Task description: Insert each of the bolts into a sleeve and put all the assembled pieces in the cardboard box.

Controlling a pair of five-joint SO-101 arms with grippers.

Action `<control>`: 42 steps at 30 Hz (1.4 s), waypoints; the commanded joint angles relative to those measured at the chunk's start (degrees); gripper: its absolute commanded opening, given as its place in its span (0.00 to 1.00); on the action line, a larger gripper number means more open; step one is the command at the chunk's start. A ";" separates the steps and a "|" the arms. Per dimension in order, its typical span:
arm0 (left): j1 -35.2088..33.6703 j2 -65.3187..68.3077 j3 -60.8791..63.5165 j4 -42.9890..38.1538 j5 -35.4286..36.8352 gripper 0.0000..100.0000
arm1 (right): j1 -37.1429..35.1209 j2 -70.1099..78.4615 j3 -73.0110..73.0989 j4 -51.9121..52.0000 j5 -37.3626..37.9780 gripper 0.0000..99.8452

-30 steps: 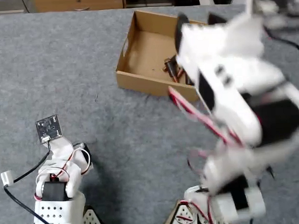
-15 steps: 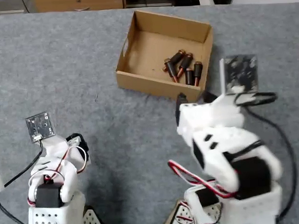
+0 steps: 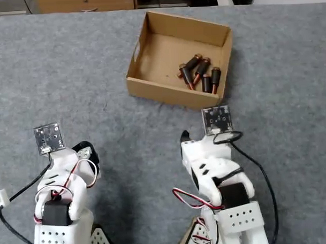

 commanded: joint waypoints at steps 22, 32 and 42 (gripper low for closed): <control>2.81 0.04 6.15 -2.81 9.23 0.02 | 2.59 -1.45 9.01 -2.37 2.81 0.00; 1.14 0.04 6.15 5.98 9.76 0.02 | 2.59 -1.01 9.01 -2.46 3.08 0.01; 1.14 0.04 6.15 6.07 9.76 0.02 | 2.51 -0.57 9.01 -2.46 3.08 0.01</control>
